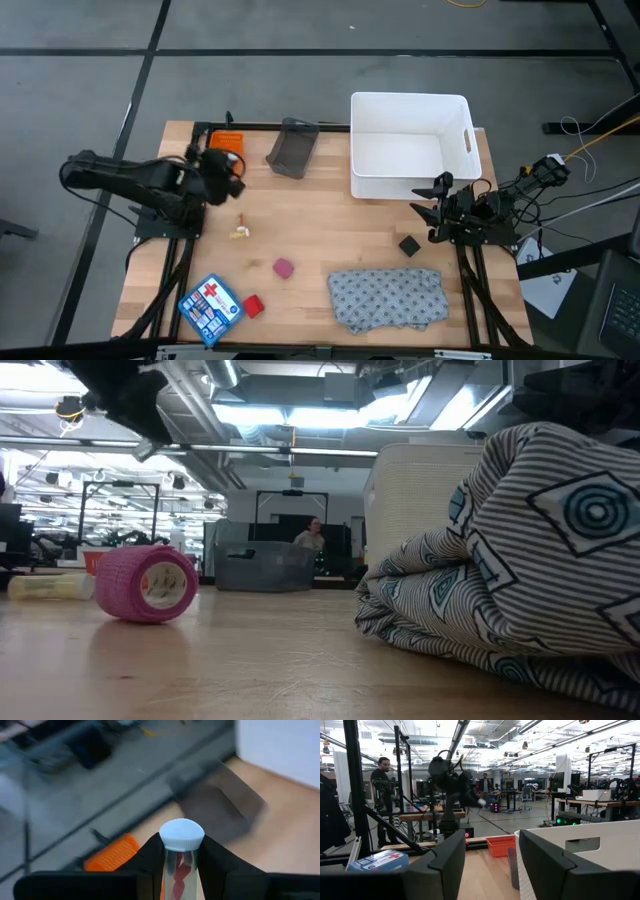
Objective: Pick & place medical supplies in basket/bin
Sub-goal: Put the blue pill bottle into the orange bin
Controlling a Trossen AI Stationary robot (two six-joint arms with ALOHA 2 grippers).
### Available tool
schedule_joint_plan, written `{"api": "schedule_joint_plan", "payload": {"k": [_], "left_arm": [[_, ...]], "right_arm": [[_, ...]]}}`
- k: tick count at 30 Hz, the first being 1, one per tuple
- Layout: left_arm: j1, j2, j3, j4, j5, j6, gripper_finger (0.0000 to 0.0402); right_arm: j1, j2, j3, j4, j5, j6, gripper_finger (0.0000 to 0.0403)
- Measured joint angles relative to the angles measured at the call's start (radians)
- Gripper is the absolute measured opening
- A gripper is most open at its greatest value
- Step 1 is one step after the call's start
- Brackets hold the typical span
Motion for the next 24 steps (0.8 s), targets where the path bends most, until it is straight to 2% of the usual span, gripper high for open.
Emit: {"api": "schedule_joint_plan", "payload": {"k": [6, 12, 15, 19, 21, 24], "left_arm": [[0.081, -0.125, -0.050, 0.028, -0.081, 0.073, 0.0086], [0.132, -0.300, -0.224, 0.129, -0.090, 0.108, 0.0086], [0.141, -0.397, -0.294, 0.270, -0.078, 0.221, 0.0086], [0.148, -0.489, -0.360, 0.564, -0.069, 0.412, 0.0086], [0.160, -0.517, -0.397, 0.716, -0.078, 0.528, 0.0086], [0.195, -0.547, -0.457, 0.834, -0.089, 0.632, 0.0086]], "right_arm": [[0.000, 0.000, 0.000, -0.002, 0.000, 0.000, 0.0187], [0.000, 0.000, 0.000, -0.003, 0.000, -0.007, 0.0187], [-0.001, 0.000, 0.000, -0.003, 0.000, -0.008, 0.0187], [-0.012, 0.000, 0.000, -0.003, -0.001, -0.010, 0.0187], [-0.019, 0.000, 0.000, -0.003, -0.003, -0.010, 0.0187], [-0.026, 0.000, 0.000, -0.004, -0.003, -0.010, 0.0187]]}}
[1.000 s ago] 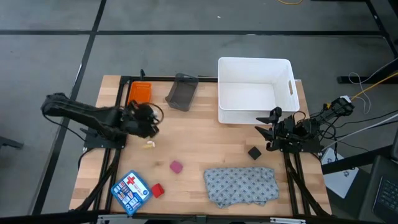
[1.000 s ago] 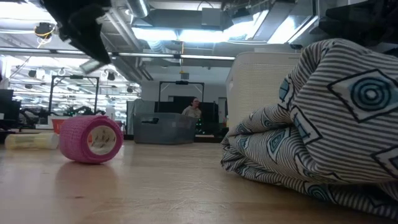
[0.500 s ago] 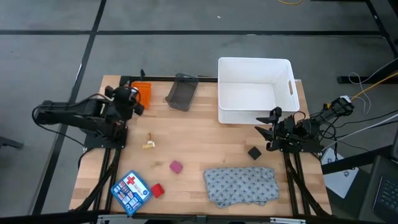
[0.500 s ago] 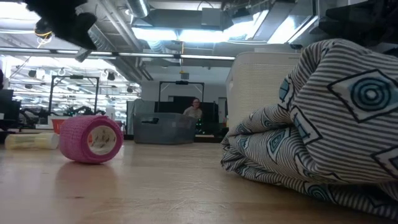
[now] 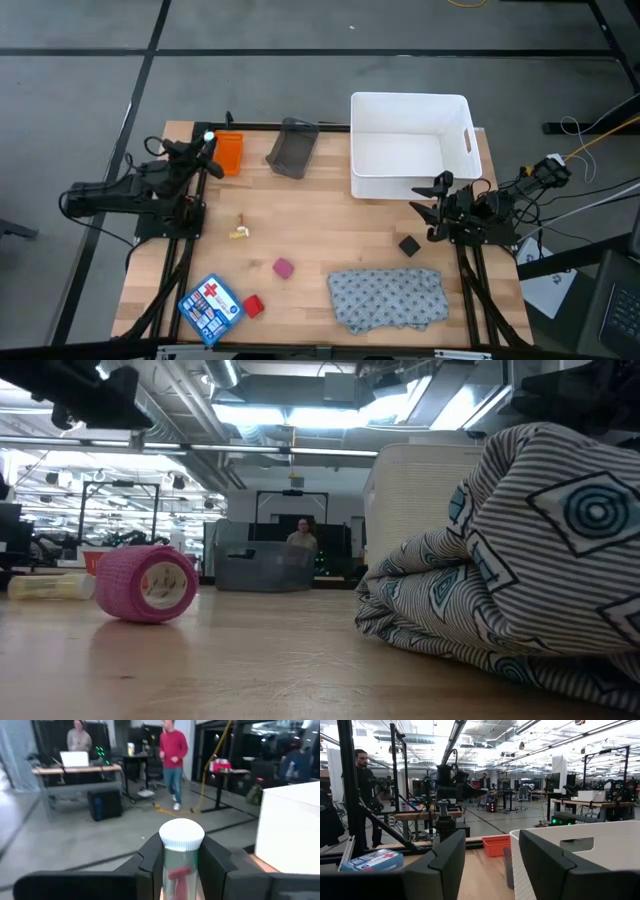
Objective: Pick & place medical supplies in basket/bin
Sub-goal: Put the blue pill bottle into the orange bin
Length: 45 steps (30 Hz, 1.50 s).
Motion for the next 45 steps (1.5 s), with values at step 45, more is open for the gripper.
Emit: {"api": "schedule_joint_plan", "payload": {"k": [45], "left_arm": [[0.851, 0.500, -0.033, 0.005, 0.686, -0.154, 0.0086]], "right_arm": [[-0.003, 0.000, 0.000, -0.014, 0.004, -0.001, 0.0187]]}}
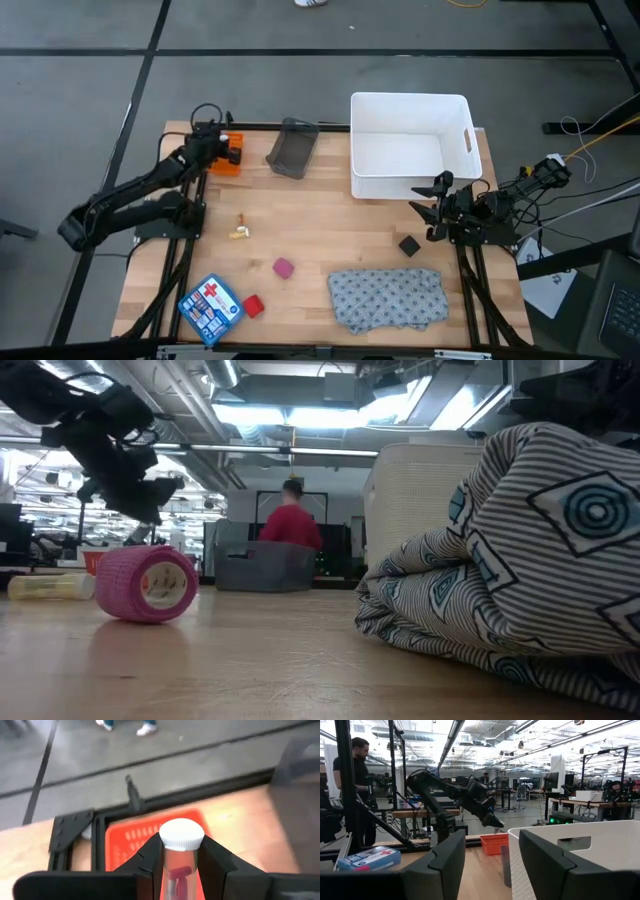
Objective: Pick & place medical supplies in basket/bin
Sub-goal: Put the blue pill bottle into the orange bin, then put the bottom yellow pill bottle into the orange bin
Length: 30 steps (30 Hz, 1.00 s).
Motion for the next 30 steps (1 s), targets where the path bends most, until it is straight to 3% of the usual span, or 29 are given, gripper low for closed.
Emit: {"api": "schedule_joint_plan", "payload": {"k": [6, 13, 24, 30], "left_arm": [[-0.005, 0.058, 0.051, -0.105, -0.043, -0.003, 0.0086], [-0.021, 0.070, 0.055, -0.104, -0.072, -0.007, 0.0093], [-0.021, 0.070, 0.055, -0.103, -0.072, -0.011, 0.0212], [-0.021, 0.066, 0.054, -0.101, -0.072, -0.005, 0.0238]], "right_arm": [[0.000, 0.000, 0.000, 0.000, 0.000, 0.000, 0.0187], [0.000, 0.000, 0.000, 0.000, 0.000, 0.001, 0.0187], [0.000, 0.000, 0.000, 0.000, 0.000, 0.004, 0.0187], [0.000, 0.000, 0.000, -0.001, 0.000, 0.004, 0.0187]]}}
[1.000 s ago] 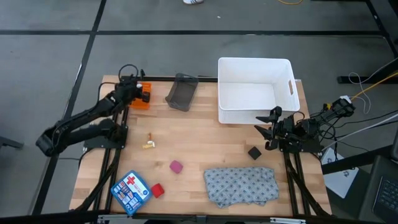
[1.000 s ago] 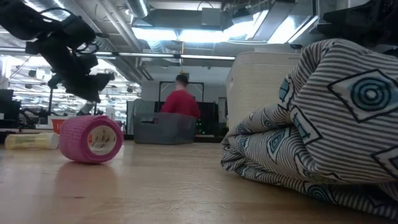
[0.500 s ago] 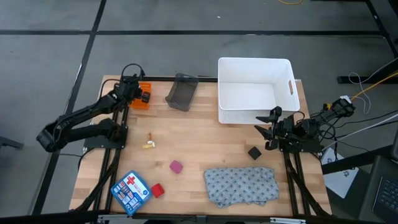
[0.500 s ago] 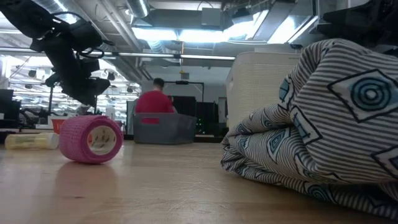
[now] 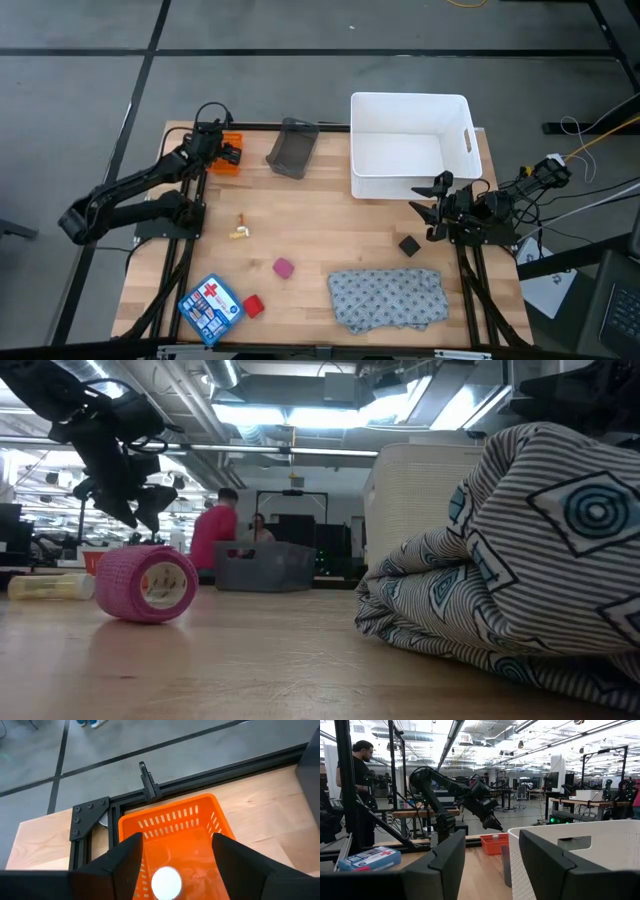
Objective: Pick & place medical supplies in basket/bin
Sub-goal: Put the bottom yellow pill bottle into the orange bin
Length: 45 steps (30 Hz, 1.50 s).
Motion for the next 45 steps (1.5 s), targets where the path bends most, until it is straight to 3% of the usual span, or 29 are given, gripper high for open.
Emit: {"api": "schedule_joint_plan", "payload": {"k": [8, 16, 23, 31, 37, 41, 45], "left_arm": [[-0.049, -0.077, -0.001, 0.050, 0.002, 0.076, 0.0225], [-0.160, -0.245, -0.001, 0.304, 0.146, 0.163, 0.0216], [-0.293, -0.335, -0.001, 0.377, 0.263, 0.263, 0.0214], [-0.424, -0.358, -0.001, 0.594, 0.614, 0.261, 0.0214], [-0.481, -0.354, -0.001, 0.455, 0.894, 0.138, 0.0213], [-0.554, -0.332, -0.005, 0.322, 0.890, 0.103, 0.0213], [-0.667, -0.299, -0.019, 0.239, 0.758, 0.068, 0.0213]], "right_arm": [[0.000, 0.000, 0.000, 0.000, 0.000, 0.000, 0.0187], [0.000, 0.000, 0.000, -0.003, 0.000, 0.000, 0.0187], [0.000, 0.000, 0.000, -0.023, 0.000, 0.008, 0.0187], [0.000, 0.000, 0.000, -0.022, 0.000, 0.019, 0.0187], [0.000, 0.000, 0.000, -0.023, 0.000, 0.019, 0.0187], [0.000, 0.000, 0.000, -0.024, 0.000, 0.020, 0.0187], [0.000, 0.000, 0.000, -0.023, 0.000, 0.024, 0.0187]]}}
